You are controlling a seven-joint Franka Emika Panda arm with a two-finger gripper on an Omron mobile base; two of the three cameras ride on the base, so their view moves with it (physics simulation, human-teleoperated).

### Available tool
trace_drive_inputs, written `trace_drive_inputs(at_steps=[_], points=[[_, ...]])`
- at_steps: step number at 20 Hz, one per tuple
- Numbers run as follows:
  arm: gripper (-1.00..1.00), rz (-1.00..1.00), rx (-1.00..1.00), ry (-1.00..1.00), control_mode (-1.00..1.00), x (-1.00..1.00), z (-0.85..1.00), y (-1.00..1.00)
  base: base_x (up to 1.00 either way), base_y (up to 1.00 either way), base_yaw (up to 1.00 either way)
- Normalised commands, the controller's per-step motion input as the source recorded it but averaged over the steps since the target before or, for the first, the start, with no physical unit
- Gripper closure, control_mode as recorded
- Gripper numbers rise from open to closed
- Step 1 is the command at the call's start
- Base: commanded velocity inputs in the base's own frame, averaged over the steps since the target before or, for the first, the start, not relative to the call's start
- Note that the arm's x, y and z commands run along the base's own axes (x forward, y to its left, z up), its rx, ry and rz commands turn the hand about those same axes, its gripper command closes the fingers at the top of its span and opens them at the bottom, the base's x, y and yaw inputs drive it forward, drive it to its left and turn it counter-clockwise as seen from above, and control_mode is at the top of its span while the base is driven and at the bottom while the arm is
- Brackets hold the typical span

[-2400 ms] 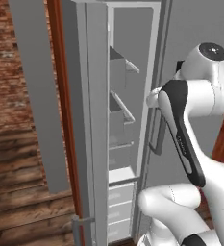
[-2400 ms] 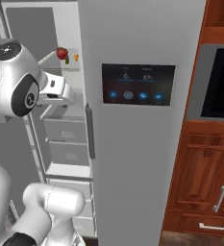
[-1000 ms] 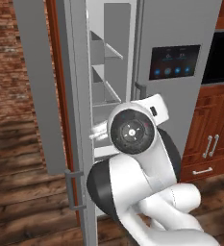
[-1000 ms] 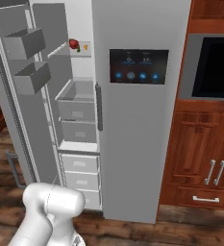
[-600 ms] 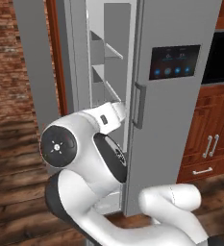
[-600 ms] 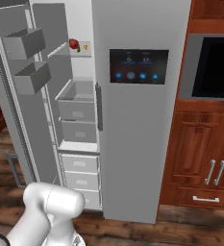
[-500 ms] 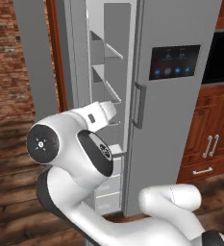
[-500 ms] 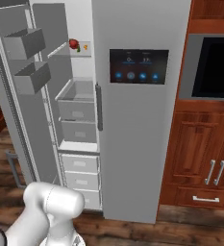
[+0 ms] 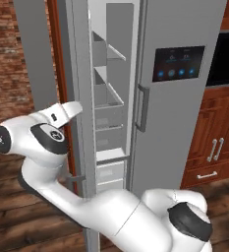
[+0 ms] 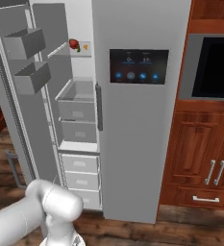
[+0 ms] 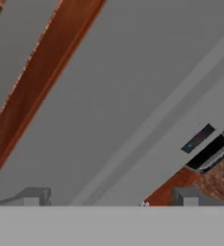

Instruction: Take the shrimp and bell pepper from the second highest rack and move them to the highest rack where the kiwi and lemon wedge are located, to maximize freezer space. Close the freezer door after rearranging.

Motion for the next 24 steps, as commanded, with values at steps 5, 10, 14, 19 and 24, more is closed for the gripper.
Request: trace_drive_inputs(at_steps=[5,10,14,19,24], points=[[-1.00,-0.19,-0.10,0.00,-1.00,1.00,-0.24,0.25,0.00,0.00,0.00],[-1.00,-0.19,-0.05,0.00,-1.00,0.59,-0.02,-0.04,0.00,0.00,0.00],[-1.00,-0.17,-0.05,-0.04,-1.00,0.22,0.00,-0.23,0.00,0.00,0.00],[-1.00,-0.11,-0.10,-0.10,-1.00,-0.09,0.01,-0.72,0.00,0.00,0.00],[-1.00,-0.04,-0.08,-0.11,-1.00,-0.01,0.04,-0.99,0.00,0.00,0.00]])
